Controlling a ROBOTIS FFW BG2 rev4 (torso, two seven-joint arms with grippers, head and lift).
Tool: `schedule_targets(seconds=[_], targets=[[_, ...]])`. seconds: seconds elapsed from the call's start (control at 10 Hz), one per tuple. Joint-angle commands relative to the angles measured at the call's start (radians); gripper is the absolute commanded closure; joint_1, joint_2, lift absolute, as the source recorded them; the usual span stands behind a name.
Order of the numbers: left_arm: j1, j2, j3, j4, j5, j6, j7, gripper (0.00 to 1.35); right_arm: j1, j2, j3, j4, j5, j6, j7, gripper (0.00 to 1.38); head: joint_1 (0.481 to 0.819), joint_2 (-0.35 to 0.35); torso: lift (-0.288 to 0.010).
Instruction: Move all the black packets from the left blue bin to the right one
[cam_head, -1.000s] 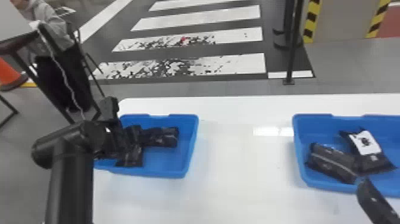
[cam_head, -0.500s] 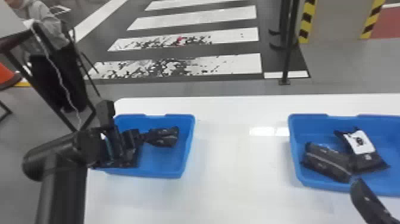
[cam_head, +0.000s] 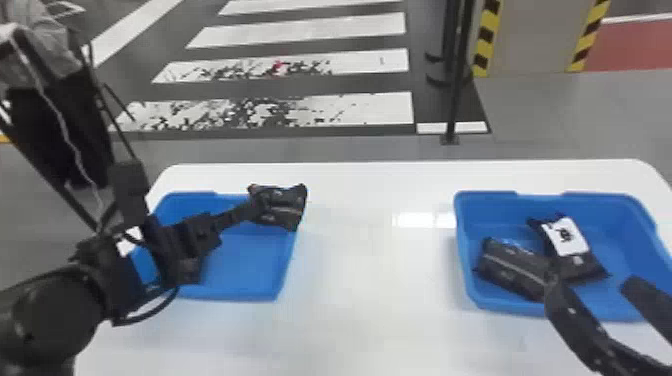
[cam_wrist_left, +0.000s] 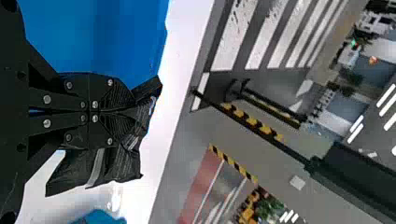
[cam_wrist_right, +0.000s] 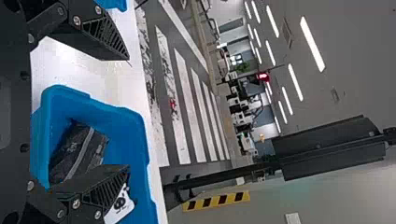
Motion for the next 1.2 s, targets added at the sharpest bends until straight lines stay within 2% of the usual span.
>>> schedule_targets(seconds=[0.0, 0.4, 0.7, 1.1], targets=[[0.048, -0.027, -0.024, -0.079, 0.060, -0.044, -0.012, 1.21, -0.028, -0.001, 0.012, -0.009, -0.017, 0.021, 0.019, 0.22, 0.695, 0.132, -0.154], [0.041, -0.033, -0.183, -0.125, 0.177, -0.093, -0.038, 1.21, -0.131, -0.043, 0.129, 0.010, -0.129, 0.106, 0.068, 0.22, 0.695, 0.070, -0.154], [0.031, -0.033, -0.263, -0.125, 0.215, -0.085, -0.039, 1.21, -0.215, -0.049, 0.155, 0.057, -0.155, 0.143, 0.121, 0.22, 0.695, 0.045, -0.154], [0.031, -0.034, -0.329, -0.125, 0.259, -0.058, -0.042, 1.21, -0.298, -0.060, 0.187, 0.131, -0.208, 0.148, 0.123, 0.22, 0.695, 0.013, -0.154]])
